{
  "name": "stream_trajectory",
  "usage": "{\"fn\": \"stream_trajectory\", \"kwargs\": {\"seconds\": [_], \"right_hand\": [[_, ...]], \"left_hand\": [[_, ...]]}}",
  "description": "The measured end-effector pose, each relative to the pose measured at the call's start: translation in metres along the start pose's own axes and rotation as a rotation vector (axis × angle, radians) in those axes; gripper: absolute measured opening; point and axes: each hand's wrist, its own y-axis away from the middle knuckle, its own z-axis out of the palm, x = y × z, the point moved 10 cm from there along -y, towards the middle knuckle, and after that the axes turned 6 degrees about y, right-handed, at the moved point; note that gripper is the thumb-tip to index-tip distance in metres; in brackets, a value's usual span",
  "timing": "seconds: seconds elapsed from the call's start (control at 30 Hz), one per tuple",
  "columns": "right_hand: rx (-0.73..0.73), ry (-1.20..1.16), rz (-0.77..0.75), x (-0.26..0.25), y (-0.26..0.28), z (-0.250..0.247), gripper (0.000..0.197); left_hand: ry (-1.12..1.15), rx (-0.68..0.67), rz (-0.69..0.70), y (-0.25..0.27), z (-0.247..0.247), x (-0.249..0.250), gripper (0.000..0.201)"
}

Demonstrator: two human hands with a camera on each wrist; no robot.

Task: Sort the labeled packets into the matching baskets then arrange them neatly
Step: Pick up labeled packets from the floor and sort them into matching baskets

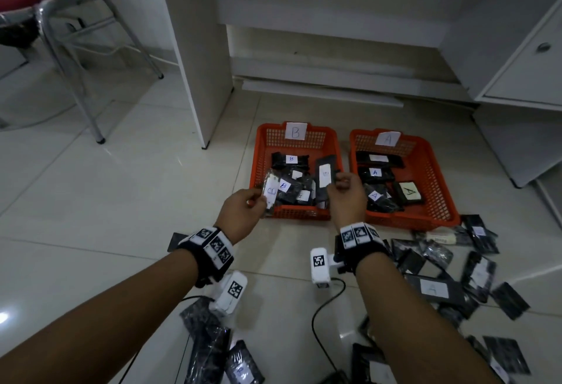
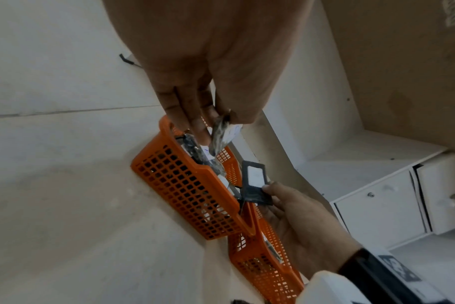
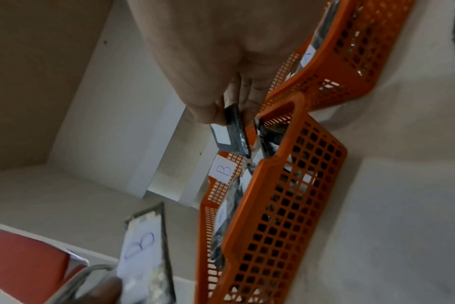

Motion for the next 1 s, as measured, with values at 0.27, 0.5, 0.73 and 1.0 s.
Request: {"fn": "stream_trajectory", "kwargs": {"seconds": [0.27, 0.5, 0.73, 1.0], "right_hand": [[-0.074, 0.527, -0.192, 0.007, -0.019, 0.026, 0.015], [-0.028, 0.465, -0.375, 0.008, 0.026, 0.022, 0.019], [-0.688, 0.395, -0.35, 0.044, 0.123, 0.088, 0.011], [-1.12, 0.524, -0.494, 0.06, 0.254, 0.141, 0.034]], "left_hand": [[-0.133, 0.089, 0.022, -0.058, 0.025, 0.005, 0.031], [-0.43, 0.228, -0.049, -0.063, 0.006, -0.016, 0.037], [-0.309, 0.116, 0.113, 0.003, -0.051, -0.062, 0.009], [-0.565, -0.609, 0.105, 0.134, -0.042, -0.142, 0.041]]}}
